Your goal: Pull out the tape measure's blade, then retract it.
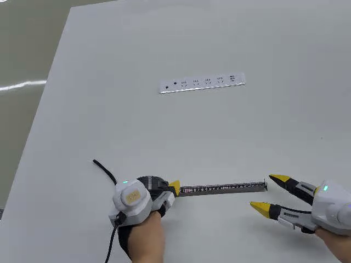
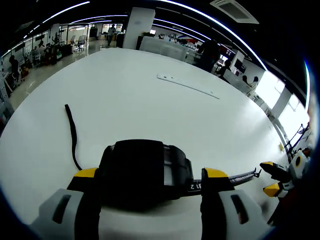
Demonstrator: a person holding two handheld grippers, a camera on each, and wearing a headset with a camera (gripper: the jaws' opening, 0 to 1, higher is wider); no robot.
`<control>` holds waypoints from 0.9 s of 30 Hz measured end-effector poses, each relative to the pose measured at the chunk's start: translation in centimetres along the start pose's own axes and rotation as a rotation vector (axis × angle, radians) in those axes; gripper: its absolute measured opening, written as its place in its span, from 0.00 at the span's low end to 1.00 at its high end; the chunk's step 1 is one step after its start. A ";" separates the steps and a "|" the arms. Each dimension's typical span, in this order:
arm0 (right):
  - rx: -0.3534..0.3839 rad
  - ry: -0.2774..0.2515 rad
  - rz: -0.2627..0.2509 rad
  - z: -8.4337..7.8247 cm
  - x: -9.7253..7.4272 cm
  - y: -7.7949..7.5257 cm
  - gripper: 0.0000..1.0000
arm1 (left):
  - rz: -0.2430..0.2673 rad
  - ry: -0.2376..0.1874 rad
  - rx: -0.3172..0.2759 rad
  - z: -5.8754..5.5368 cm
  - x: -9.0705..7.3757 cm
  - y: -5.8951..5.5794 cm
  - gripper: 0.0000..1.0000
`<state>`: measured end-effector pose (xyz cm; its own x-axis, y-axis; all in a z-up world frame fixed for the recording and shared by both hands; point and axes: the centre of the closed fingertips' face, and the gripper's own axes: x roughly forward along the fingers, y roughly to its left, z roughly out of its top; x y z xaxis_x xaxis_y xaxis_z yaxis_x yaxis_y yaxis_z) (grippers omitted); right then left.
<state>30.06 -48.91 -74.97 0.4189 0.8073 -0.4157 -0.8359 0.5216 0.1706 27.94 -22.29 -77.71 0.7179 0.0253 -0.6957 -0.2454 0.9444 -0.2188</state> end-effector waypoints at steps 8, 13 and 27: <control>0.002 0.012 0.017 -0.2 0.2 -0.7 0.55 | 0.015 0.000 -0.020 0.1 0.1 0.3 0.78; 0.001 0.015 0.028 -0.3 0.3 -0.9 0.54 | 0.029 0.007 -0.018 0.0 0.3 0.4 0.77; -0.003 0.028 0.064 -1.0 0.9 -1.1 0.51 | 0.048 0.016 0.006 -0.1 0.5 0.7 0.74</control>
<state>31.01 -49.00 -76.41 0.3542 0.8311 -0.4288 -0.8621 0.4679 0.1948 28.02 -21.68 -78.29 0.6952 0.0654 -0.7159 -0.2754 0.9441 -0.1811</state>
